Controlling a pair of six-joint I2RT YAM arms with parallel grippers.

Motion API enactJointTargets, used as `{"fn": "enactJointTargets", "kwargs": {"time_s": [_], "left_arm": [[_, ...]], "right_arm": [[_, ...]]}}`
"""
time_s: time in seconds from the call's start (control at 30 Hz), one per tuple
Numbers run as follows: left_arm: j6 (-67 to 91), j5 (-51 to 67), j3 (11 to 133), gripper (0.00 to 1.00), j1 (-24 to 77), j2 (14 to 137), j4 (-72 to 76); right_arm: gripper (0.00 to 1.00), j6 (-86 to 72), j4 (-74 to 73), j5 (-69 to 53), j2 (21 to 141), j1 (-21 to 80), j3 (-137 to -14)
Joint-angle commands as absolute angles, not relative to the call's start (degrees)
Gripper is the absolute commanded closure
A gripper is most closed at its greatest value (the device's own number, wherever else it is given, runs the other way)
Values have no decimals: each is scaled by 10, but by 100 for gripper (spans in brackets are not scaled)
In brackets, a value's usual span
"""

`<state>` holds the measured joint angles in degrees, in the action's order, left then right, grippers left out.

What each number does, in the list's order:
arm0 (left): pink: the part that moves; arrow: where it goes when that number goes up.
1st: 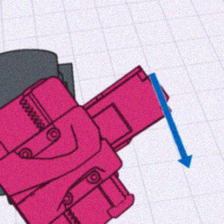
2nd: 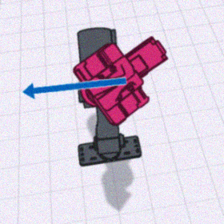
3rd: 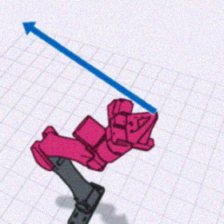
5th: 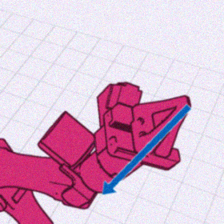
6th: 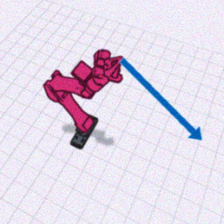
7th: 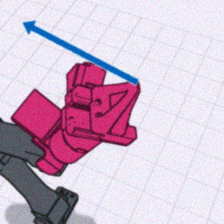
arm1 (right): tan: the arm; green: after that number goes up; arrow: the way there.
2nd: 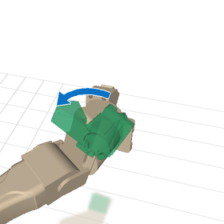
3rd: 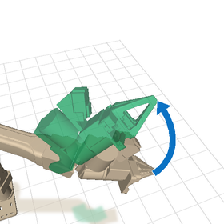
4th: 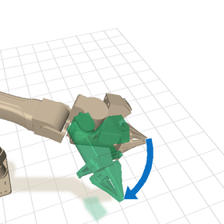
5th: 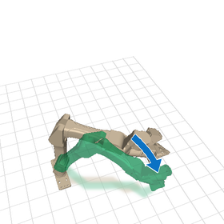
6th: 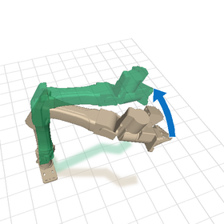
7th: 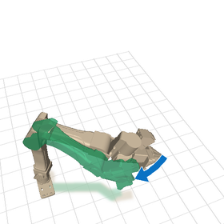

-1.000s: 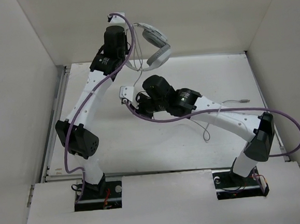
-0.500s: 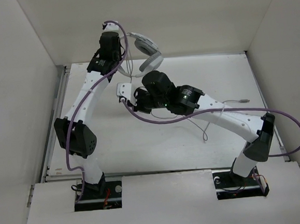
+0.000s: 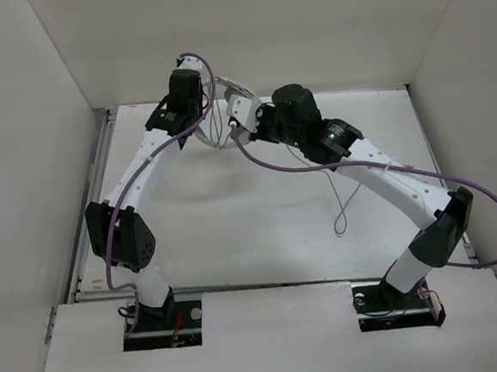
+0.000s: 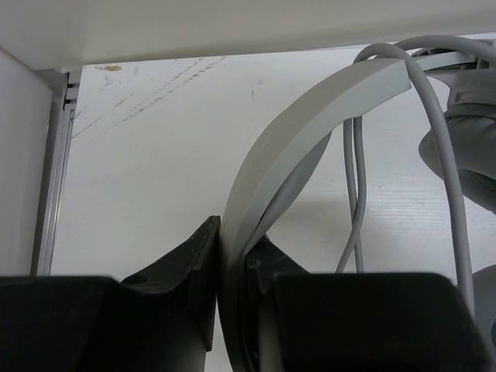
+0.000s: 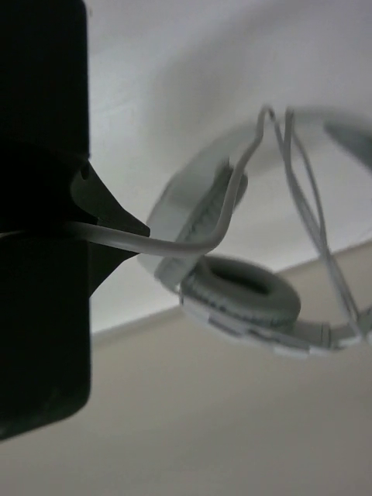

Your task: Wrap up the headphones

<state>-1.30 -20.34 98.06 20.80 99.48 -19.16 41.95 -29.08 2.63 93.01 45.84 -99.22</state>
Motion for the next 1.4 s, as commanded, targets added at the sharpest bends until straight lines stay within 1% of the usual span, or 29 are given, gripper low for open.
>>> {"fn": "enactJointTargets", "kwargs": {"time_s": [0.0,0.1,0.23,0.47,0.77,1.13,1.27,1.37], "left_arm": [[-12,-175,976,100,232,923,-133],[-24,-152,960,100,260,911,-144],[-32,-130,940,100,290,902,-150],[-45,-106,912,100,326,881,-158],[-44,-56,924,100,355,848,-176],[-70,-3,952,100,415,800,-191],[-83,5,989,100,435,792,-202],[-89,7,1012,100,433,790,-204]], "right_arm": [[100,485,-175,117,897,434,-966],[100,532,-93,163,897,418,-943],[100,575,-30,194,906,393,-938],[98,591,5,198,903,349,-927],[94,534,-7,164,918,294,-940],[92,442,-75,94,956,260,-1015],[92,376,-118,47,958,240,-1025],[92,315,-155,-17,957,215,-1028]]}}
